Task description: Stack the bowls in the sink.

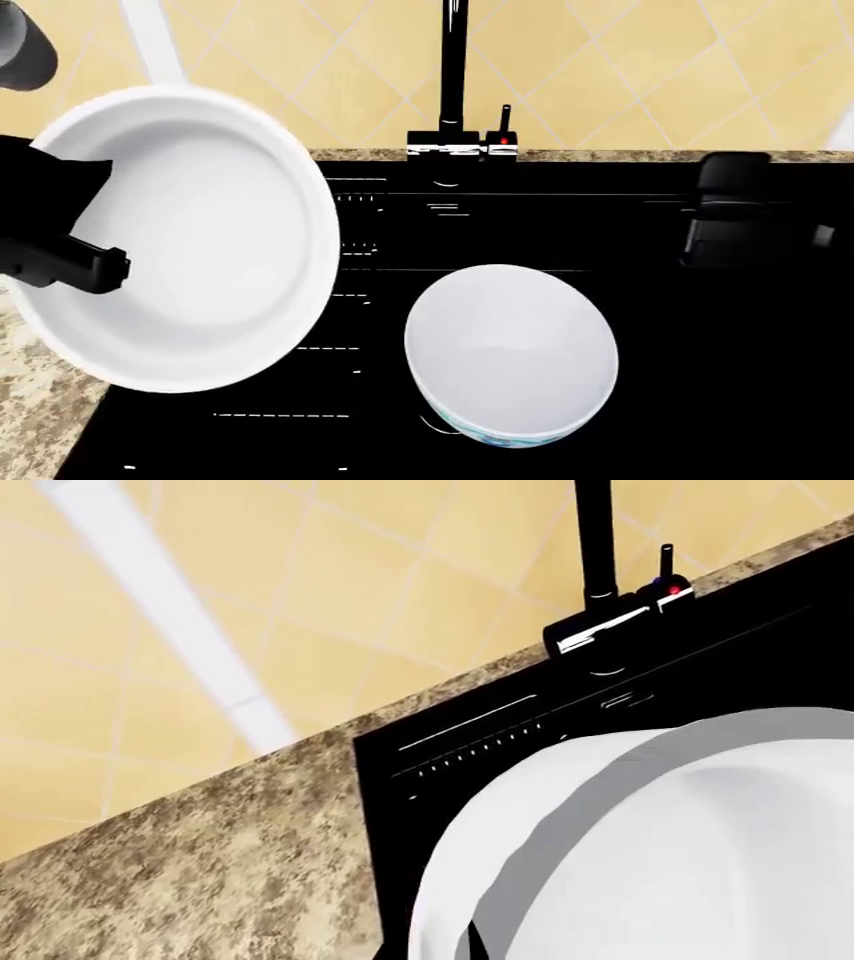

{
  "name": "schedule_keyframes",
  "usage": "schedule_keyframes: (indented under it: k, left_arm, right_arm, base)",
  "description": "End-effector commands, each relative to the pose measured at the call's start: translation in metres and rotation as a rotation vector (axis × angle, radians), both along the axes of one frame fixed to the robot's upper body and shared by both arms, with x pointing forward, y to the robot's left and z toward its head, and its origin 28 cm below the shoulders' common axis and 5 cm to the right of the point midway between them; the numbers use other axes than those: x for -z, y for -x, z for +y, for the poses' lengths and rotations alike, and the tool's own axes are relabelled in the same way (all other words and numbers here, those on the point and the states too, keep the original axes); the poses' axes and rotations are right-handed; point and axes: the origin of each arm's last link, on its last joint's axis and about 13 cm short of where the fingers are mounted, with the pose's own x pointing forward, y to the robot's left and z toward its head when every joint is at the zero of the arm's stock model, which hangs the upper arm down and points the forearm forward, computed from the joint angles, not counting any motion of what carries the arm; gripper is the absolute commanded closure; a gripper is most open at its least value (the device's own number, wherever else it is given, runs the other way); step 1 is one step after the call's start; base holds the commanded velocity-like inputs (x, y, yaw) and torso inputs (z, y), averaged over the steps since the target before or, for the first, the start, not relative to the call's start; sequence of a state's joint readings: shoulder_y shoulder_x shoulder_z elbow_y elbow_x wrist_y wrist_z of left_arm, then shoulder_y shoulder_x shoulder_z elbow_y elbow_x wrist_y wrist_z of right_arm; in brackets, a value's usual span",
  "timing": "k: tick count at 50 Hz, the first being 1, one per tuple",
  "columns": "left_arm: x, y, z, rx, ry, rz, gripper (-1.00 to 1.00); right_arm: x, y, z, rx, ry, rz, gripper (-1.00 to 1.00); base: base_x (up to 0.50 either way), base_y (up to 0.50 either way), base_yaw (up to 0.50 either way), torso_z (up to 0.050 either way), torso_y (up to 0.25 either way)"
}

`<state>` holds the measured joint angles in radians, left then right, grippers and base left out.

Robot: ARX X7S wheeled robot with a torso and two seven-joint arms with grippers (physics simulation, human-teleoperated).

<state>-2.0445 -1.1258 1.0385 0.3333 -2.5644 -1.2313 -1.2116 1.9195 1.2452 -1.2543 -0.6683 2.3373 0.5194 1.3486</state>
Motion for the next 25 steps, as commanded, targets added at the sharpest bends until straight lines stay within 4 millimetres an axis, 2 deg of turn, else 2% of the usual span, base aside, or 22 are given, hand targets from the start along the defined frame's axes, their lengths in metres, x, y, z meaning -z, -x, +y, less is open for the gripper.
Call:
schedule_keyframes:
  k: [1, 25]
  left_arm:
    - [-0.003, -0.004, -0.004, 0.0, 0.053, -0.056, 1.0]
    - [0.013, -0.031, -0.018, 0.082, 0.169, -0.057, 1.0]
  right_arm:
    - [0.001, 0.002, -0.003, 0.015, -0.002, -0.006, -1.0]
    - [0.009, 0.0, -0.005, 0.021, -0.012, 0.003, -1.0]
  base:
    - [0.0, 0.0, 0.0, 0.0, 0.0]
    - [0.0, 0.0, 0.0, 0.0, 0.001]
